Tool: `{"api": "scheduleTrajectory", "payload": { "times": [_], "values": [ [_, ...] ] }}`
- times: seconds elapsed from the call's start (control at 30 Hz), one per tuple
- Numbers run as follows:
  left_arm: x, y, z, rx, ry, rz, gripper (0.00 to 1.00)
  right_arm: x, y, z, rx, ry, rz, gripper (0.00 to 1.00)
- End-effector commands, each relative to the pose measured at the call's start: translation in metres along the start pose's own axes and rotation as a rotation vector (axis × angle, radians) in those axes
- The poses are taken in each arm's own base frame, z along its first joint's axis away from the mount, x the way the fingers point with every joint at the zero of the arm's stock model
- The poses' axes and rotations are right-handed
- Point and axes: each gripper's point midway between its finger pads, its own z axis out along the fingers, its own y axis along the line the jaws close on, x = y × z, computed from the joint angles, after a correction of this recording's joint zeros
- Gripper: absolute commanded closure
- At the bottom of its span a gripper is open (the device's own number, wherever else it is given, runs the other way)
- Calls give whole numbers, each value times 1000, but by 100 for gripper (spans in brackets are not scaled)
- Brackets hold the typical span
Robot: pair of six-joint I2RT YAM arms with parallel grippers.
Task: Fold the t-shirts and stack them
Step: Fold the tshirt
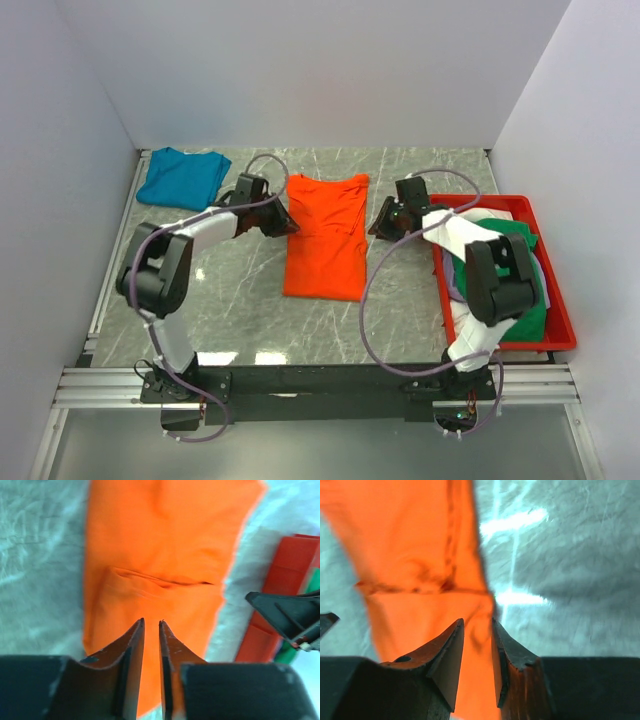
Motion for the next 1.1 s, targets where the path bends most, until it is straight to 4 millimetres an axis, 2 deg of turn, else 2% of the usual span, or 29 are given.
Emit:
{"api": "scheduleTrajectory", "payload": {
  "times": [0.0,0.07,0.1,0.13,0.17,0.2,0.23,0.27,0.33,0.37,0.4,0.43,0.47,0.5,0.53,0.57,0.7,0.73,1.07],
  "values": [
    [-20,-33,-43,66,-96,60,74,-9,19,-40,-90,-58,-16,64],
    [-18,-33,-59,57,-120,71,70,7,17,-51,-123,-48,-17,64],
    [-9,-20,-60,29,-109,66,67,17,18,-55,-143,-34,-21,64],
    [-4,-15,-64,21,-112,68,66,27,18,-57,-153,-30,-30,64],
    [-2,-17,-75,32,-129,77,64,45,9,-62,-151,-16,-32,64],
    [12,-3,-75,16,-108,69,62,57,7,-64,-161,1,-28,64],
    [18,1,-78,20,-102,70,61,65,5,-66,-170,5,-24,64],
    [30,8,-82,24,-84,70,60,85,-2,-69,-177,29,-14,64],
    [42,15,-86,36,-68,71,58,103,-3,-71,-204,40,-8,64],
    [47,15,-91,53,-69,70,57,123,-5,-73,-212,68,-23,64],
    [62,29,-90,42,-36,59,56,133,-4,-74,-216,81,-9,64],
    [67,32,-90,48,-31,61,55,138,0,-75,-233,76,-15,64],
    [72,33,-93,58,-26,67,54,151,-4,-73,-228,97,-12,63],
    [84,40,-93,66,3,64,52,164,0,-74,-241,126,-6,63],
    [85,39,-93,88,0,68,51,168,2,-73,-255,127,-2,63],
    [89,39,-94,101,5,70,51,178,-4,-71,-241,147,8,63],
    [105,49,-94,106,49,58,50,184,-6,-67,-258,128,59,61],
    [104,45,-93,133,40,68,50,187,-11,-66,-253,126,67,61],
    [129,61,-81,101,93,55,52,179,-21,-65,-244,37,152,56]
  ]
}}
